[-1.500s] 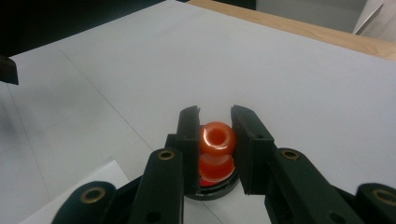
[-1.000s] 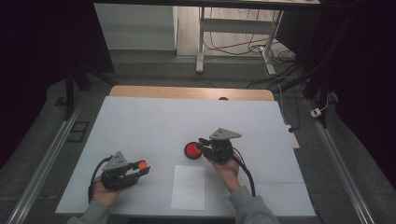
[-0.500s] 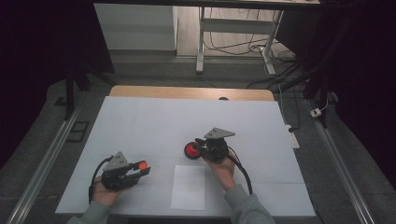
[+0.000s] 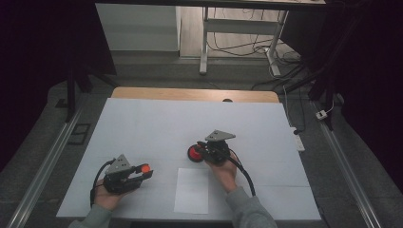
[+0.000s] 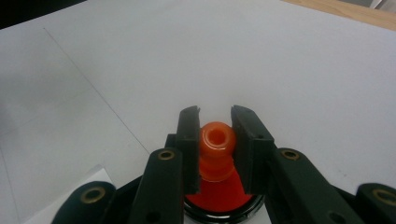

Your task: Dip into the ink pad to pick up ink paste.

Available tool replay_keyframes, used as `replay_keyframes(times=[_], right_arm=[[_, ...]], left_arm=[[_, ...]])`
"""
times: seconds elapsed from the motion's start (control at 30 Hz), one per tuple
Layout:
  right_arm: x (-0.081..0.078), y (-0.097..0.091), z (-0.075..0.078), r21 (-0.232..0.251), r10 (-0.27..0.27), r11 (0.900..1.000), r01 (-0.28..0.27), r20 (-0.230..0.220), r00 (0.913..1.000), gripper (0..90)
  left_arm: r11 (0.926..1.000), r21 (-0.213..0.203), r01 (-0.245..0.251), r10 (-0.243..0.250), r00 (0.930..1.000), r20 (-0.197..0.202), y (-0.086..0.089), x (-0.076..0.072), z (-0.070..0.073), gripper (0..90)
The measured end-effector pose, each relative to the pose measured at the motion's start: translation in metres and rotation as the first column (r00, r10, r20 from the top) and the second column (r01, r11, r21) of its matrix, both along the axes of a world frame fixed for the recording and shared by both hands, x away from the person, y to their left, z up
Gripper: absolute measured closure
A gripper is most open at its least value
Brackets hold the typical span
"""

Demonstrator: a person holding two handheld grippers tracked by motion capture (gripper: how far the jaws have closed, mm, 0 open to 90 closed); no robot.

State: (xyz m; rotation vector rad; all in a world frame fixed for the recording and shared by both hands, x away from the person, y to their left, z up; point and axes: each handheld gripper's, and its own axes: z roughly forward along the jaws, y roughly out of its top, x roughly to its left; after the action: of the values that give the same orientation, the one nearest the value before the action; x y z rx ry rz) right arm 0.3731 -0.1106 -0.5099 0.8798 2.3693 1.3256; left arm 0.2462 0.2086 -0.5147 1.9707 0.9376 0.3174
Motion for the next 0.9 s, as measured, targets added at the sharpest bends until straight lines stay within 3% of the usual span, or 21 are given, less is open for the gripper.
replay_keyframes(times=[0.37, 0.7, 0.9], right_arm=[[0.0, 0.004, -0.01, -0.058, 0.007, 0.9983, -0.007, -0.003, 1.0, 72.3], [0.0, 0.004, -0.01, -0.056, 0.003, 0.9984, -0.003, -0.002, 1.0, 72.6], [-0.003, 0.006, -0.01, -0.086, 0.004, 0.9963, -0.002, 0.021, 0.9998, 72.8]], left_arm=[[1.0, 0.002, -0.003, 0.003, 1.0, -0.002, 0.001, 0.0, -0.001, 64.7], [1.0, 0.005, -0.001, 0.001, 0.9999, -0.012, 0.001, 0.0, -0.002, 64.7], [1.0, 0.004, -0.002, 0.002, 0.9999, -0.014, 0.001, 0.0, -0.002, 64.7]])
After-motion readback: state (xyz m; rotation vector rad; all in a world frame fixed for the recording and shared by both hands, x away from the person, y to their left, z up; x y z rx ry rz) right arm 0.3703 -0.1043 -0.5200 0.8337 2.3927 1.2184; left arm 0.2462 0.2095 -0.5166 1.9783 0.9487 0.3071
